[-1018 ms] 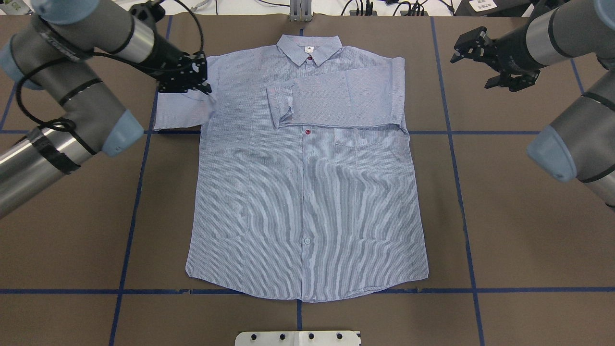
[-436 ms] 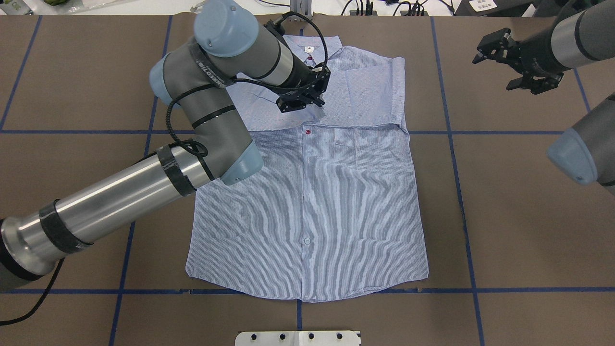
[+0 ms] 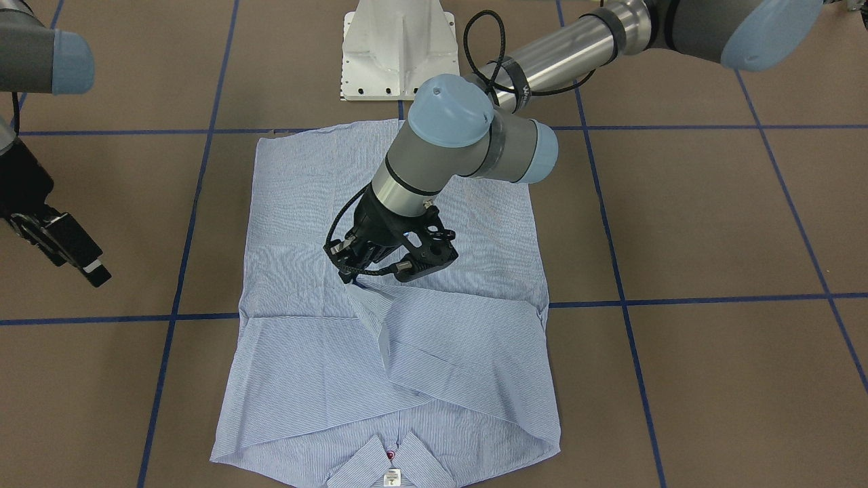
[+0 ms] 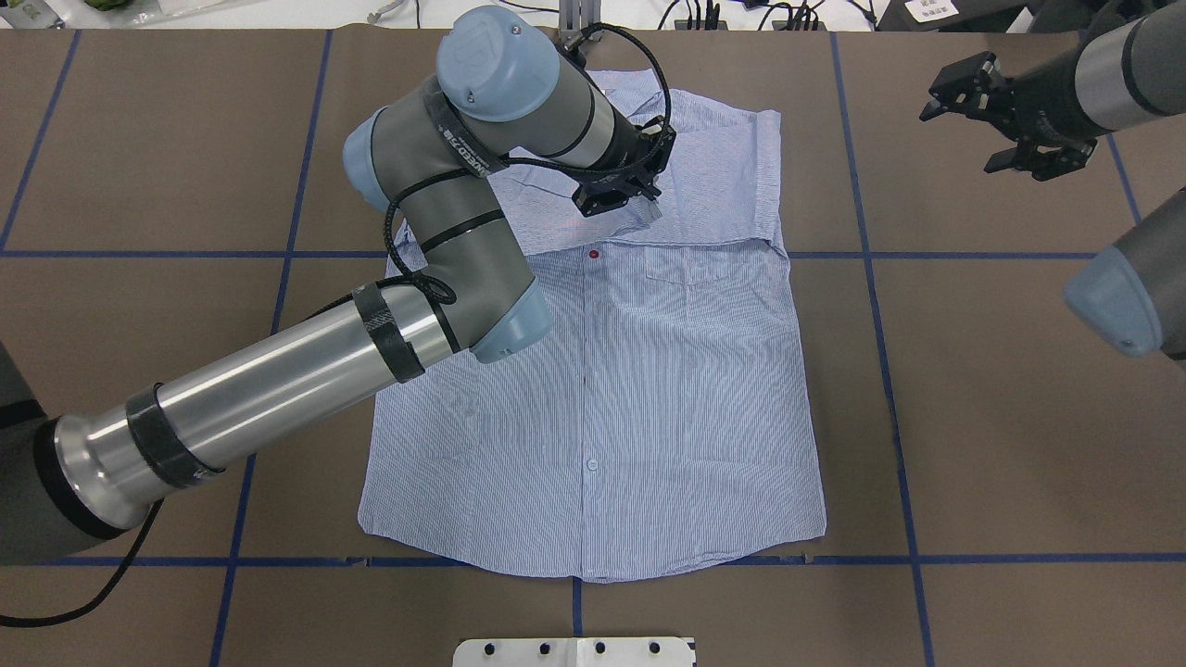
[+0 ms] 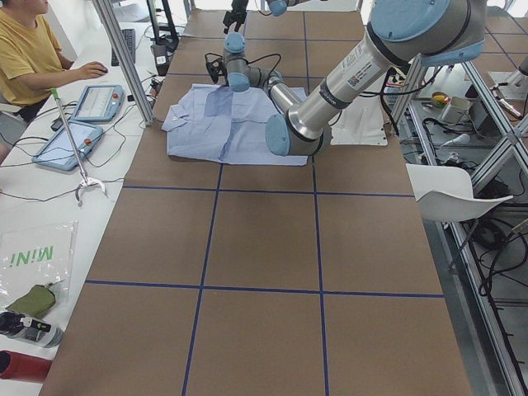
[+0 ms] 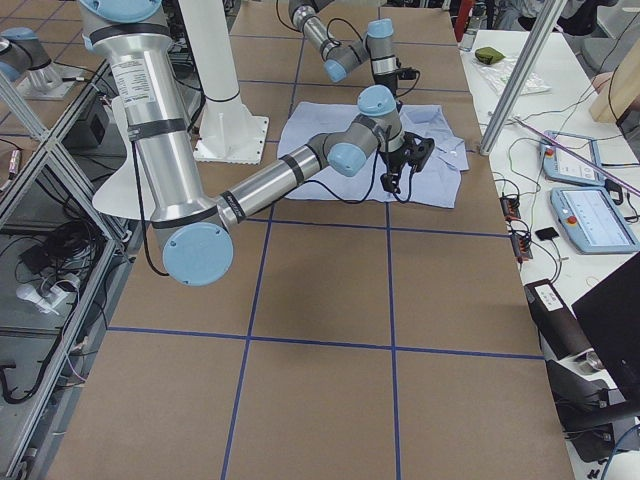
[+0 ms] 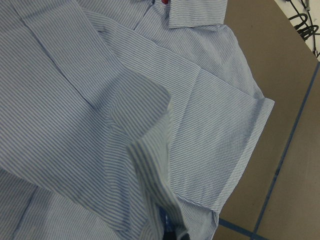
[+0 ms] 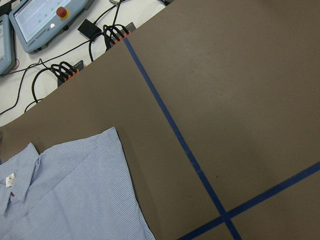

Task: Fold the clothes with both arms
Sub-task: 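Fold the held sleeve across the shirt with the left gripper and release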

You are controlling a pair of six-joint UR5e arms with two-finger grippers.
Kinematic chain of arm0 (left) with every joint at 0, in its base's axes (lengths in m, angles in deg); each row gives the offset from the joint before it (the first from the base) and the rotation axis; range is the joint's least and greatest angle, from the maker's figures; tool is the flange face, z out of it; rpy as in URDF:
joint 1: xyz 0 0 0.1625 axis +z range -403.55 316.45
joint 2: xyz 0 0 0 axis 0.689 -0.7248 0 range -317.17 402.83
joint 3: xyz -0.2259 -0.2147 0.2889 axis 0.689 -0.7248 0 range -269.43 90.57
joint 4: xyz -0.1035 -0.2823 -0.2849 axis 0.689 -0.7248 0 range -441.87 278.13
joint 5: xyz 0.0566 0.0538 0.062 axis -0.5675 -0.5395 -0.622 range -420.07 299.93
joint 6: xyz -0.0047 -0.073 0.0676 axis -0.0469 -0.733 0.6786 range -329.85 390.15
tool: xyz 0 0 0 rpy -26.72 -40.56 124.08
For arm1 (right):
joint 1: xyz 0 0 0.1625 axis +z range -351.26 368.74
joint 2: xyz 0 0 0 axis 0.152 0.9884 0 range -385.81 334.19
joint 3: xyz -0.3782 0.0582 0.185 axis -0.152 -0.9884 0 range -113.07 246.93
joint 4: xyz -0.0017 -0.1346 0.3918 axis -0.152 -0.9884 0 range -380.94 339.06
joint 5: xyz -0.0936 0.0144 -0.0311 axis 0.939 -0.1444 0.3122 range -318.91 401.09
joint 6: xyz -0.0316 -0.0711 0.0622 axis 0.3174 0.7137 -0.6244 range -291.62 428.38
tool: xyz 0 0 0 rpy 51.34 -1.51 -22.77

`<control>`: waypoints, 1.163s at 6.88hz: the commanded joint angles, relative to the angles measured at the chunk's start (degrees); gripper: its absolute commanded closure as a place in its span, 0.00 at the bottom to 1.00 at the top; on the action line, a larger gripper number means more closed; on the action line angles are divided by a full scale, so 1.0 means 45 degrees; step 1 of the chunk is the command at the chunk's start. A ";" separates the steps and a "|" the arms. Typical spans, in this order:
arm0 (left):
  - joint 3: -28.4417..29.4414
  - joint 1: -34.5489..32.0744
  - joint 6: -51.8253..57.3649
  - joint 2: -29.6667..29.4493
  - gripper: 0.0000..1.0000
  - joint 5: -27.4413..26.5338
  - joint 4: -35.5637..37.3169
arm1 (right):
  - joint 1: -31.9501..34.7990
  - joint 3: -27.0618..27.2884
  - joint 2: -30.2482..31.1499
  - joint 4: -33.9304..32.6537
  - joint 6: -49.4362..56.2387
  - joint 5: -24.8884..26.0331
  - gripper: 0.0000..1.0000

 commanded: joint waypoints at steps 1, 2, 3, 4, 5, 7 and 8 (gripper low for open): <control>0.0255 0.0348 -0.0085 -0.0156 0.56 -0.0598 -0.0127 | -0.0006 -0.0002 0.0007 -0.0019 -0.0011 -0.0002 0.00; 0.0274 0.0388 -0.0123 -0.0291 0.45 -0.0600 -0.0108 | -0.0006 -0.0002 0.0026 0.0000 -0.0011 -0.0060 0.00; 0.0274 0.0407 -0.0337 -0.0486 0.38 -0.0600 -0.0108 | 0.0013 0.0018 0.0065 0.0001 -0.0011 -0.0293 0.00; 0.0255 0.0407 -0.0339 -0.0585 0.35 -0.0600 -0.0108 | 0.0013 0.0288 0.0298 0.0001 -0.0011 -0.0585 0.00; -0.0112 0.0388 -0.0358 -0.0489 0.30 -0.0581 -0.0011 | -0.0026 0.0446 0.0416 0.0001 -0.0185 -0.0646 0.00; -0.2909 0.0368 -0.0164 0.1702 0.31 -0.0483 0.0068 | -0.1403 0.1263 0.1058 0.0215 -0.0303 -0.0648 0.00; -0.4746 0.0368 0.0320 0.3440 0.31 -0.0444 0.0068 | -0.2399 0.1712 0.1081 0.0196 -0.1696 -0.0550 0.00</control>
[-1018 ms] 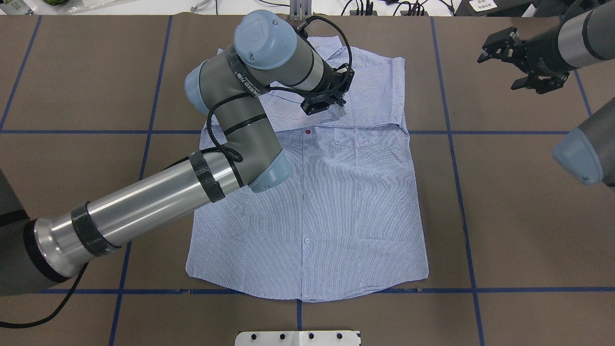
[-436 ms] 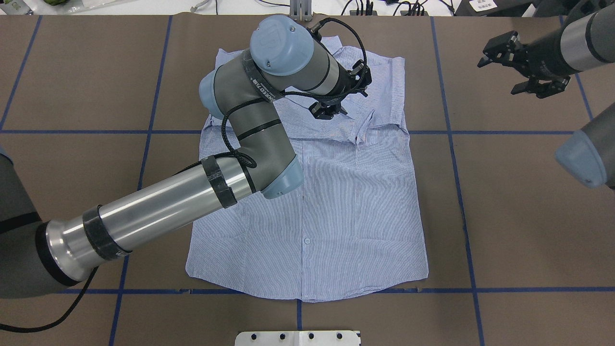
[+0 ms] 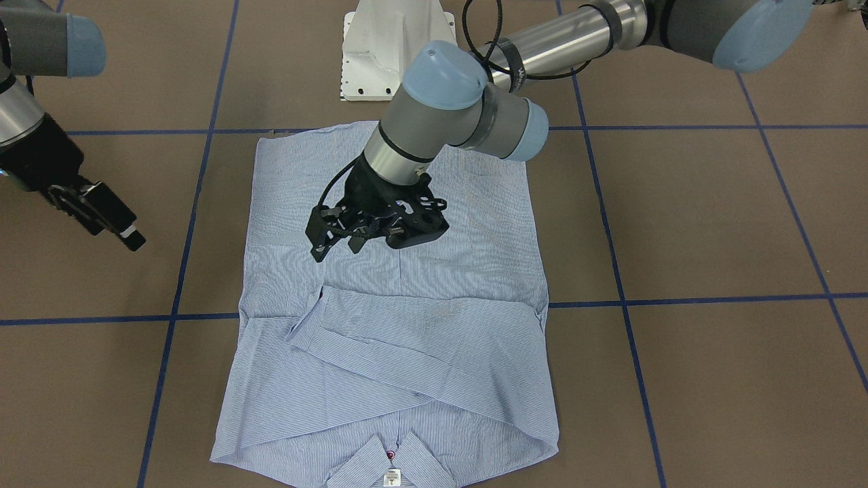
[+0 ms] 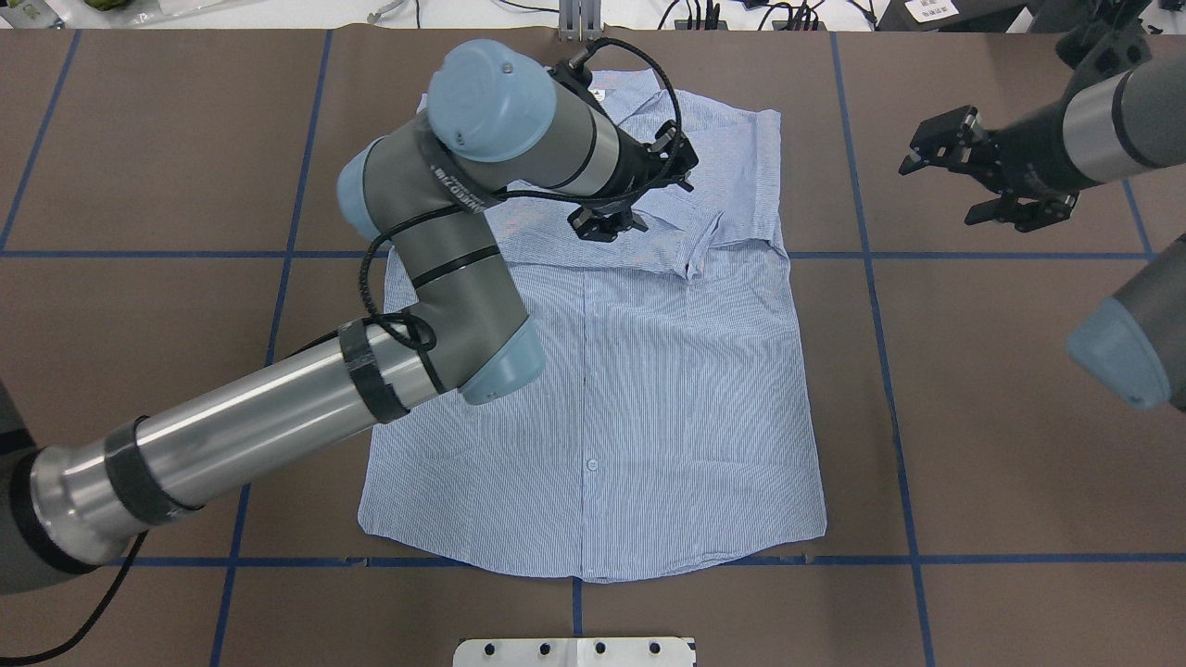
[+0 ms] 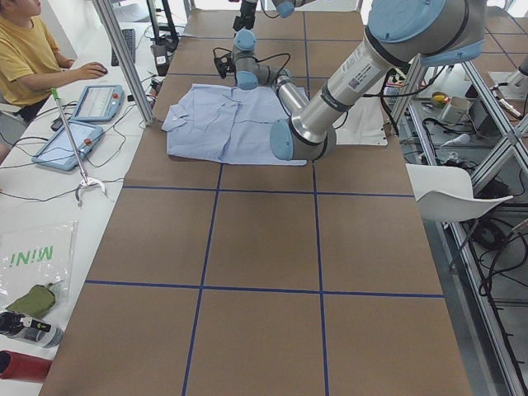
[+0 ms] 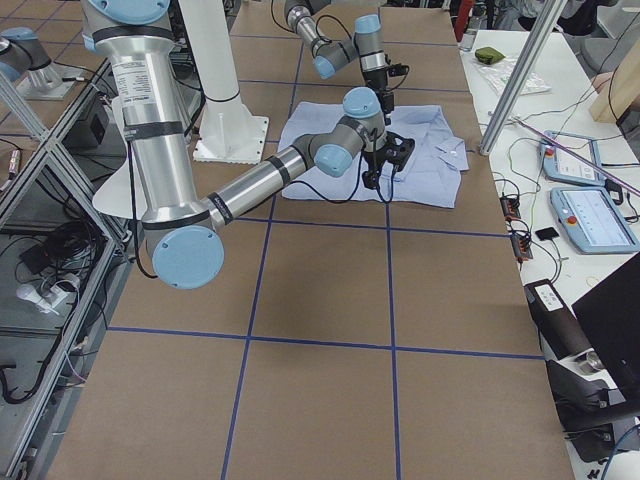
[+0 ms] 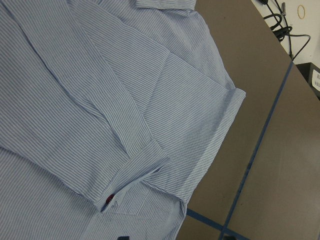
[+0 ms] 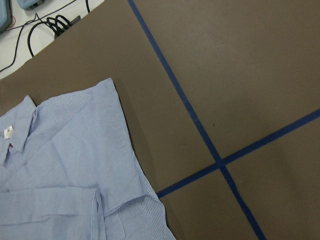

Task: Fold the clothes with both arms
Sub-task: 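Move both grippers down to the two hem corners nearest the robot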

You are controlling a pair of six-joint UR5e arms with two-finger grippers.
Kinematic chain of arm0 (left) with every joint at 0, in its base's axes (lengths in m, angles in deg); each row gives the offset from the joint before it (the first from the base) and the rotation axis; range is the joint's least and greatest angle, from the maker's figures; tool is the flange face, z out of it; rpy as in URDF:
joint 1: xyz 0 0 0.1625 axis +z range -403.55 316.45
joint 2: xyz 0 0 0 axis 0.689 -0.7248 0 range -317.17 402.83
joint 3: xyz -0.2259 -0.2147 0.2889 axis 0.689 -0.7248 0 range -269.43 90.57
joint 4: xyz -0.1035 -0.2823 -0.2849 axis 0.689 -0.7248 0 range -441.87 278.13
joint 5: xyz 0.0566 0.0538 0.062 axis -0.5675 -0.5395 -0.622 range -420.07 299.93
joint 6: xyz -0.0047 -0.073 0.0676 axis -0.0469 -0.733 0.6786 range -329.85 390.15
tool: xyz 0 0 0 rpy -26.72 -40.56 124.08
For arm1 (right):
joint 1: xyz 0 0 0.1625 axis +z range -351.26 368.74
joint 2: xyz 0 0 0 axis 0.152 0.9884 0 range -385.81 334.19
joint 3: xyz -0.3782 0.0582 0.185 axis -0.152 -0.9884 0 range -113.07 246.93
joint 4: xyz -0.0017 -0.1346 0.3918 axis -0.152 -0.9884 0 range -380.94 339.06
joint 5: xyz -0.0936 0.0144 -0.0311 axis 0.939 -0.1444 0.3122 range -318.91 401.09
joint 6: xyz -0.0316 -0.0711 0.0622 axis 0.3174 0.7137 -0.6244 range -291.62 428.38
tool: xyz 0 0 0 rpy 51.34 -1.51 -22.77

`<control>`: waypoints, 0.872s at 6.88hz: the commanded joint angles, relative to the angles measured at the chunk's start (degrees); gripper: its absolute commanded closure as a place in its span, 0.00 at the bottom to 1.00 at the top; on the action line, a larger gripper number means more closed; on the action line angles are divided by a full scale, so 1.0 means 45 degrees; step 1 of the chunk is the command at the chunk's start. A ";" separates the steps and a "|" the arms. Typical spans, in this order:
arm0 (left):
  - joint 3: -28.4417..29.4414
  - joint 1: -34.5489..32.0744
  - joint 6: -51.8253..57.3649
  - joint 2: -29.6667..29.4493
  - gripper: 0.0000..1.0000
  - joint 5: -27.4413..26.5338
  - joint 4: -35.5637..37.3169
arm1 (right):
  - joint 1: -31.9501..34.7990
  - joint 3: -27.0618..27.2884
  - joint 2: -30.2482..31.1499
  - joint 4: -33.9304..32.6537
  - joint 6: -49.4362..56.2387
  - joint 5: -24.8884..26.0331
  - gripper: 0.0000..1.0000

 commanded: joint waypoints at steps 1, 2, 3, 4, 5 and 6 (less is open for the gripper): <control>-0.3222 -0.0082 0.1270 0.2952 0.31 0.0027 0.0208 | -0.2405 0.0825 0.0238 -0.0010 -0.2983 0.0543 0.00; -0.4104 -0.0140 0.1781 0.3853 0.31 0.0046 0.0306 | -0.4043 0.1118 0.0915 -0.0030 -0.3525 0.1456 0.00; -0.4867 -0.0199 0.2270 0.4636 0.31 0.0007 0.0327 | -0.5993 0.1643 0.1676 -0.0030 -0.4284 0.3805 0.00; -0.5378 -0.0335 0.2294 0.5030 0.31 -0.0032 0.0327 | -0.6824 0.1725 0.1819 -0.0030 -0.5993 0.4466 0.01; -0.5460 -0.0278 0.2294 0.5131 0.31 -0.0109 0.0423 | -0.7645 0.1746 0.1995 -0.0030 -0.7306 0.4879 0.02; -0.5751 -0.0297 0.2294 0.5171 0.31 -0.0149 0.0772 | -0.8156 0.1978 0.2441 -0.0030 -0.8092 0.5270 0.06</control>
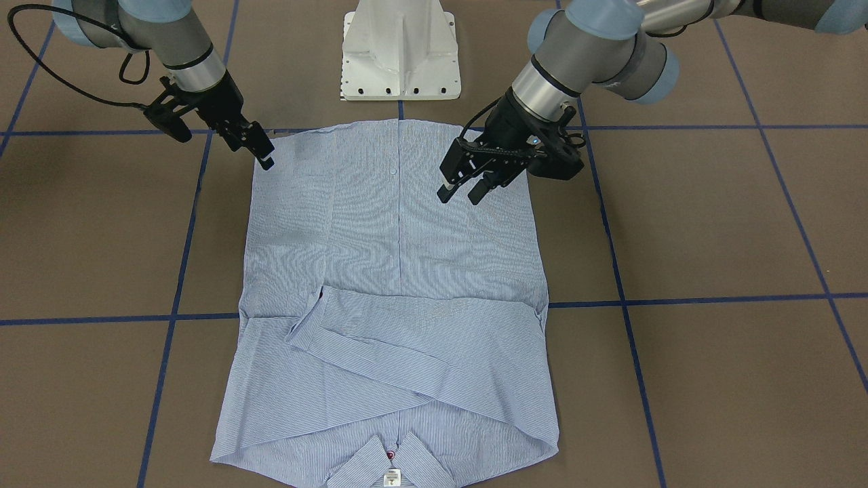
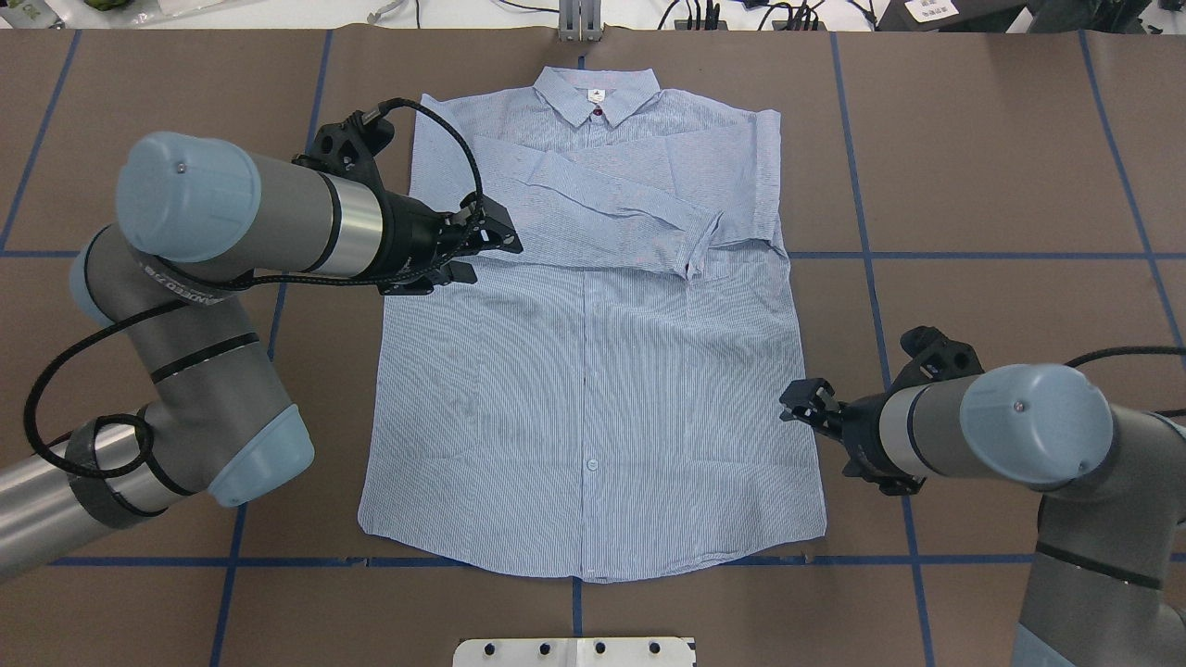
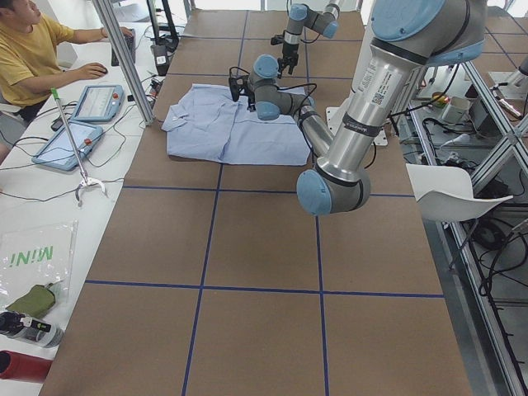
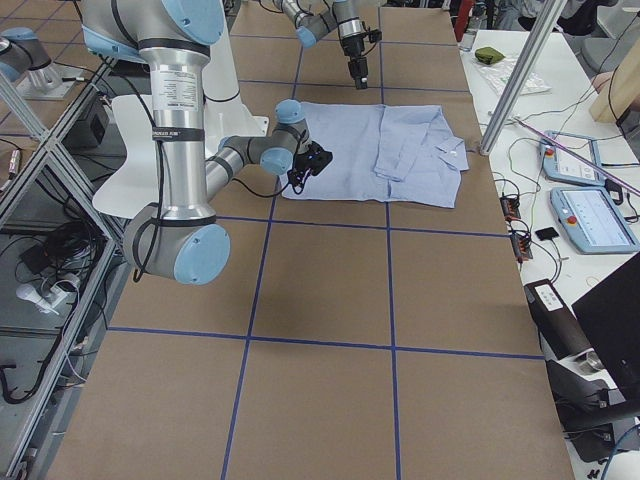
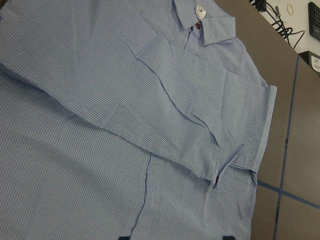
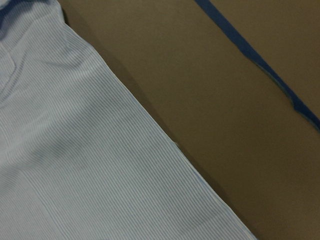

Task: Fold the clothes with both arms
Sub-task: 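Move both grippers down to the two hem corners nearest the robot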

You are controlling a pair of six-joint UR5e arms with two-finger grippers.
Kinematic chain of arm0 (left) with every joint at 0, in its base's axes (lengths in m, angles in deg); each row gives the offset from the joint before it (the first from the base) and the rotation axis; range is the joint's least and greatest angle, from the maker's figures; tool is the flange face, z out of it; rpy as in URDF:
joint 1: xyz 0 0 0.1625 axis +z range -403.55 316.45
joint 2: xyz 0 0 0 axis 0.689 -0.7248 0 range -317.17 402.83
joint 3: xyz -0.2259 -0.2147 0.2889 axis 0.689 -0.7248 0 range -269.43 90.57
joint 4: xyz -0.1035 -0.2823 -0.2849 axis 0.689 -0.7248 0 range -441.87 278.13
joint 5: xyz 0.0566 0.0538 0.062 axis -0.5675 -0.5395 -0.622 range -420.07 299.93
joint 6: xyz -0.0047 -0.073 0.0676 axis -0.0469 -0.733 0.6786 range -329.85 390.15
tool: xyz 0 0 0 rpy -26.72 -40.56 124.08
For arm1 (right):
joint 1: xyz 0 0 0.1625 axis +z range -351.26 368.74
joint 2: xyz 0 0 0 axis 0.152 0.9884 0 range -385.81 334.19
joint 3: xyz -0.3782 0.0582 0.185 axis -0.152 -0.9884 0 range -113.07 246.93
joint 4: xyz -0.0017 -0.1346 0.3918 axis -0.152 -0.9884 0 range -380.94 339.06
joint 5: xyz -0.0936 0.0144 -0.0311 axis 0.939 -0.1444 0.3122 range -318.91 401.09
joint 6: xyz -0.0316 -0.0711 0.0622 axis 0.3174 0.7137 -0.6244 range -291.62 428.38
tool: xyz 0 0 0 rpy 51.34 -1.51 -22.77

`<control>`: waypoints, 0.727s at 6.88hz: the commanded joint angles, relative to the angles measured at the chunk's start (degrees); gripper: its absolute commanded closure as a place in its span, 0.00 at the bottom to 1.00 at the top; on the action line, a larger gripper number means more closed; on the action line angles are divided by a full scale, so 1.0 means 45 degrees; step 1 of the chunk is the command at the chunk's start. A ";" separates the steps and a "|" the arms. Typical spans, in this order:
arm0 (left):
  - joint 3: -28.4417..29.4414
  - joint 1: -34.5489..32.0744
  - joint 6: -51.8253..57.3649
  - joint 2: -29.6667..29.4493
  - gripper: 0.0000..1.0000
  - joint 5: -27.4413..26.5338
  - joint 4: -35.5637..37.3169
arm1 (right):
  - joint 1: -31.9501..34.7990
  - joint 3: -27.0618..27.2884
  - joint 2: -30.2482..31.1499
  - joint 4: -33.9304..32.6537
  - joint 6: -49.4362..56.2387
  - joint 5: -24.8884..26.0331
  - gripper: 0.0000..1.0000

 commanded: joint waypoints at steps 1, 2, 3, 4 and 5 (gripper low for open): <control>-0.0322 0.0005 0.0022 0.0127 0.31 -0.0075 0.0311 | -0.0962 0.0379 0.0677 0.0000 -0.1547 0.0605 0.11; -0.0361 -0.0033 0.0022 0.0127 0.31 -0.0192 0.0311 | -0.1235 0.0284 0.0680 -0.0077 -0.1570 0.0625 0.12; -0.0361 -0.0034 0.0022 0.0147 0.31 -0.0251 0.0330 | -0.1373 0.0206 0.0699 -0.0116 -0.1570 0.0606 0.12; -0.0361 -0.0014 0.0022 0.0147 0.31 -0.0251 0.0331 | -0.1510 0.0070 0.0835 -0.0117 -0.1570 0.0606 0.13; -0.0361 -0.0014 0.0022 0.0224 0.31 -0.0271 0.0331 | -0.1569 0.0049 0.0836 -0.0117 -0.1570 0.0567 0.15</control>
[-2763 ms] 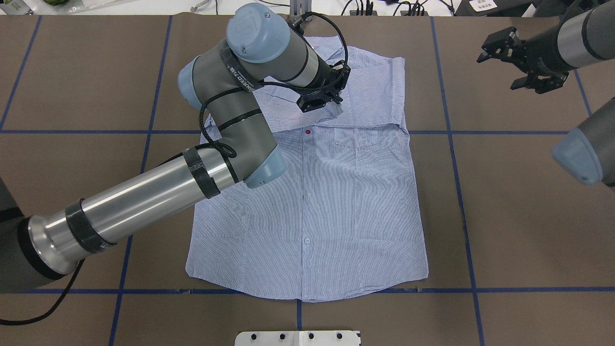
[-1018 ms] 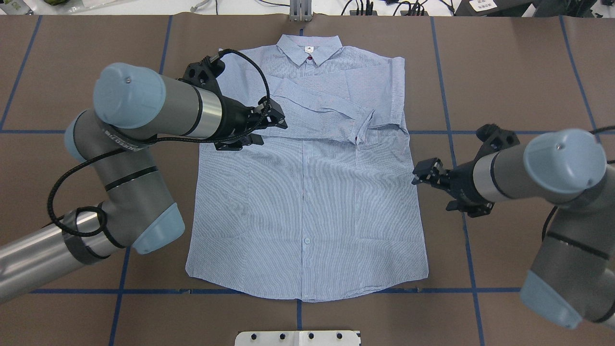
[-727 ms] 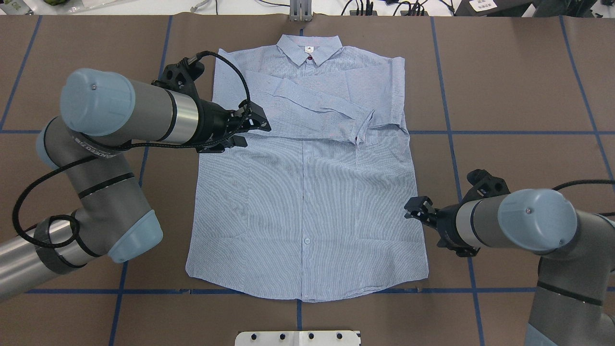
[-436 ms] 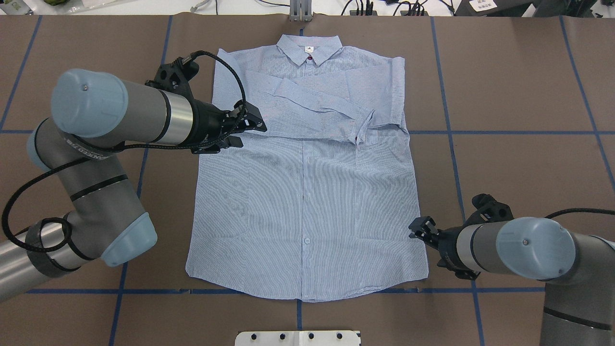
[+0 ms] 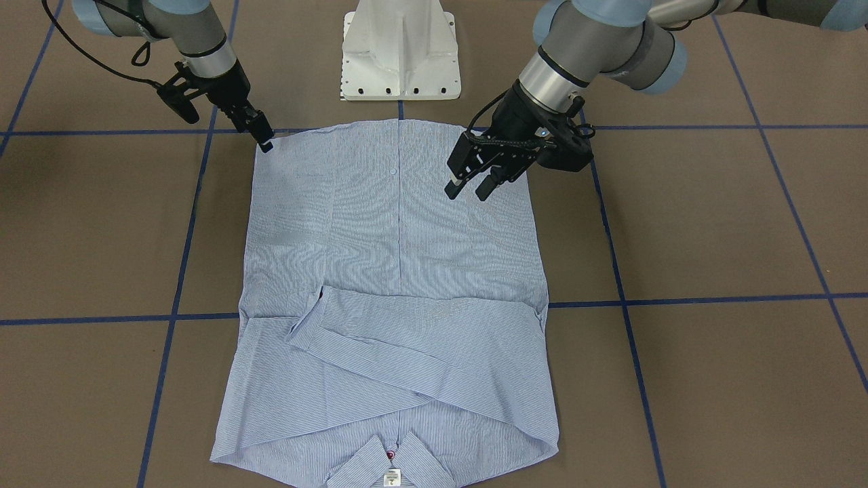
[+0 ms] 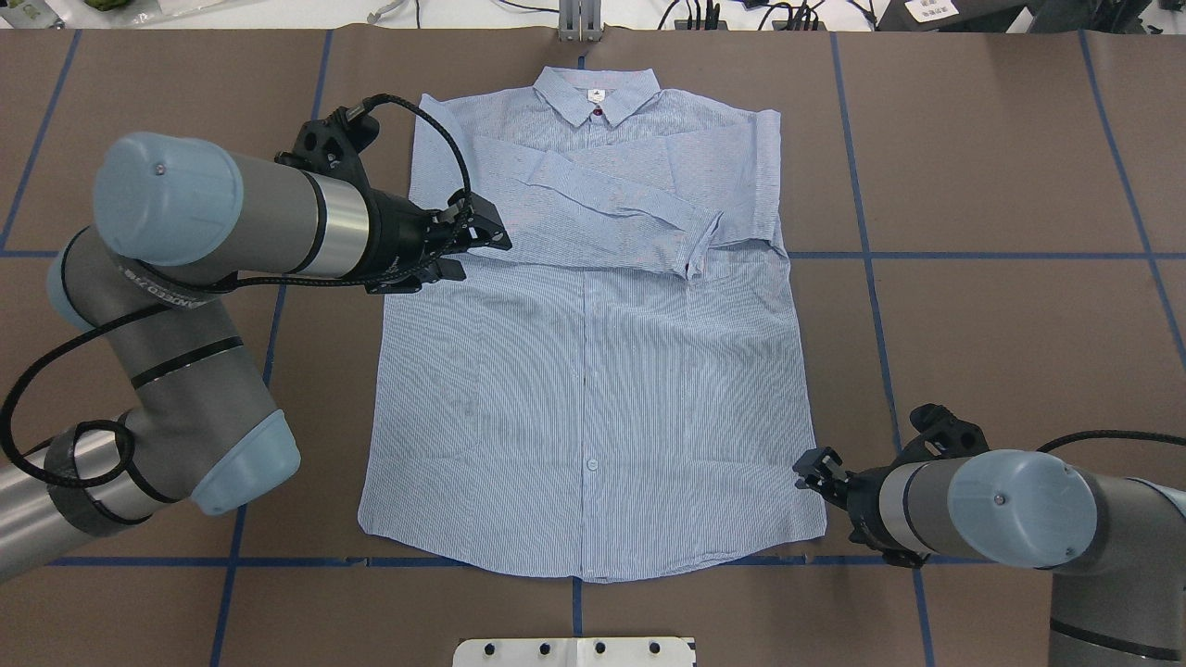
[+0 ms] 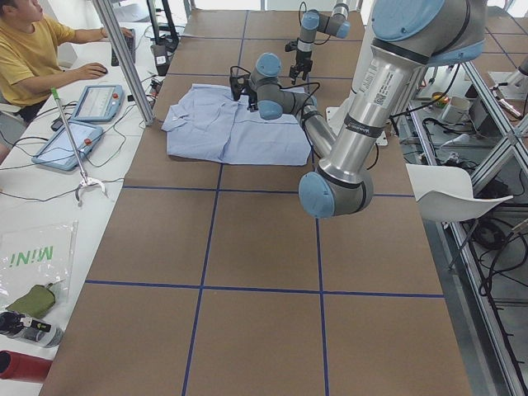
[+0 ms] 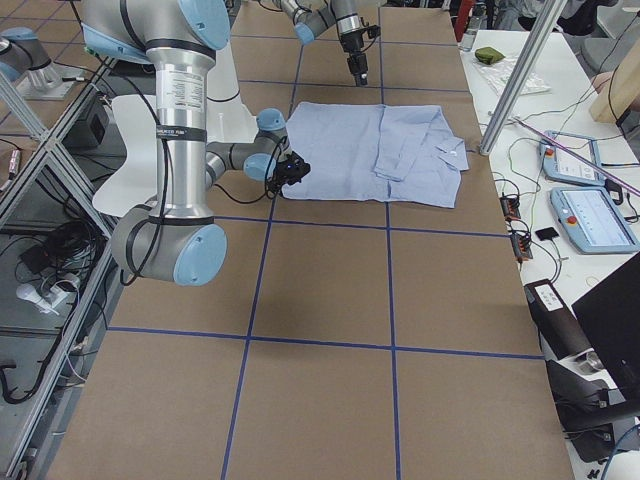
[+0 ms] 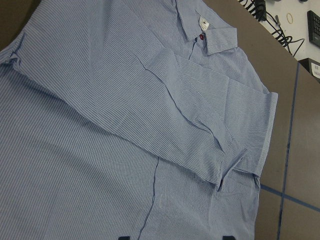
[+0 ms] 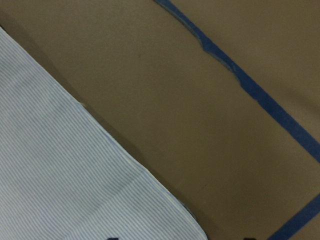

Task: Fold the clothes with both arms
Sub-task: 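Move both grippers down to the two hem corners nearest the robot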

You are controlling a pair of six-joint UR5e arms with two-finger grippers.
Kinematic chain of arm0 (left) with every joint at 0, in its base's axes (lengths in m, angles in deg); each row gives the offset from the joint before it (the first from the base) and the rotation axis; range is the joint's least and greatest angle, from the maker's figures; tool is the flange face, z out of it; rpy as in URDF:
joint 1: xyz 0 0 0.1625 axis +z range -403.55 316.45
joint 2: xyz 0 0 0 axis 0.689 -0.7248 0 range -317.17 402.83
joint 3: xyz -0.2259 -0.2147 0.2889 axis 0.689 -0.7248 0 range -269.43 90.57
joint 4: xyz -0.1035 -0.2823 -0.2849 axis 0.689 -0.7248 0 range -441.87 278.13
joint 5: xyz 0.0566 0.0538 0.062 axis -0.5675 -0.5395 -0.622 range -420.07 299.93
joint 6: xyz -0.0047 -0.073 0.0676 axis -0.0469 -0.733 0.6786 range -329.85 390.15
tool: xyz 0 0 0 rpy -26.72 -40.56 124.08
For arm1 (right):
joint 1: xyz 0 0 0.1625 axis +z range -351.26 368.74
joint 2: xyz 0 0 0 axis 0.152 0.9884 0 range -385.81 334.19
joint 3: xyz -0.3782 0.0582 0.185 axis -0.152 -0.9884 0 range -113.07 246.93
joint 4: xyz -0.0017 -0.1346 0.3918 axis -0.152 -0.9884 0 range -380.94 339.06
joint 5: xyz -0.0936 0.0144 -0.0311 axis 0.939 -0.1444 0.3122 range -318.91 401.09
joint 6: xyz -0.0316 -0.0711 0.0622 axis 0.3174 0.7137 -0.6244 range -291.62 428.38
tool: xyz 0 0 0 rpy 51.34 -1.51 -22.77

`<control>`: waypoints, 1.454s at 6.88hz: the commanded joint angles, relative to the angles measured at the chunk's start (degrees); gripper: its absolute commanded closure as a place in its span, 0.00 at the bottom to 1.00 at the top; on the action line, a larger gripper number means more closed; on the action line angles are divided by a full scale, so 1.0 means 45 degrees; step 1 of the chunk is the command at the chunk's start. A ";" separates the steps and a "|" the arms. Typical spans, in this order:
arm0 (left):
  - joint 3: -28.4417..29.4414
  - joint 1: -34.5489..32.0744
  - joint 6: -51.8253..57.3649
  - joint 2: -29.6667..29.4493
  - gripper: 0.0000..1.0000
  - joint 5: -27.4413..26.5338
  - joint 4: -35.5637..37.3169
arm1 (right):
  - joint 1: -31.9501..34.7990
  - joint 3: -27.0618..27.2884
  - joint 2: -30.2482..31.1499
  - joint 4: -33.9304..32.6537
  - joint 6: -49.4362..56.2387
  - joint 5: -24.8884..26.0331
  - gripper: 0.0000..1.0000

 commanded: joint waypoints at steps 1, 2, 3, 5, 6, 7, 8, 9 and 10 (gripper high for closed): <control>-0.0023 0.0008 0.0000 0.0077 0.31 -0.0082 0.0003 | -0.0245 -0.0180 0.0028 -0.0006 -0.0007 -0.0048 0.15; -0.0043 0.0008 0.0000 0.0135 0.31 -0.0198 0.0003 | -0.0323 -0.0336 -0.0069 -0.0006 -0.0007 -0.0049 0.15; -0.0043 0.0047 0.0000 0.0194 0.31 -0.0219 0.0003 | -0.0479 -0.0396 -0.0148 -0.0006 -0.0026 -0.0049 0.15; -0.0043 0.0027 0.0000 0.0214 0.31 -0.0219 0.0003 | -0.0714 -0.0571 -0.0168 -0.0006 -0.0027 -0.0029 0.17; -0.0043 0.0027 0.0000 0.0214 0.31 -0.0219 0.0003 | -0.0734 -0.0746 -0.0187 0.0013 -0.0027 -0.0010 0.19; -0.0062 0.0027 0.0000 0.0214 0.31 -0.0219 0.0003 | -0.0734 -0.0729 -0.0226 -0.0006 -0.0027 -0.0048 0.25; -0.0062 0.0027 0.0000 0.0272 0.31 -0.0219 0.0003 | -0.0696 -0.0651 -0.0246 -0.0006 -0.0027 -0.0126 0.47; -0.0082 0.0008 0.0000 0.0273 0.31 -0.0219 0.0003 | -0.0656 -0.0592 -0.0227 -0.0006 -0.0027 -0.0127 0.81; -0.0101 0.0008 0.0000 0.0273 0.31 -0.0219 0.0003 | -0.0637 -0.0495 -0.0226 -0.0006 -0.0007 -0.0165 1.00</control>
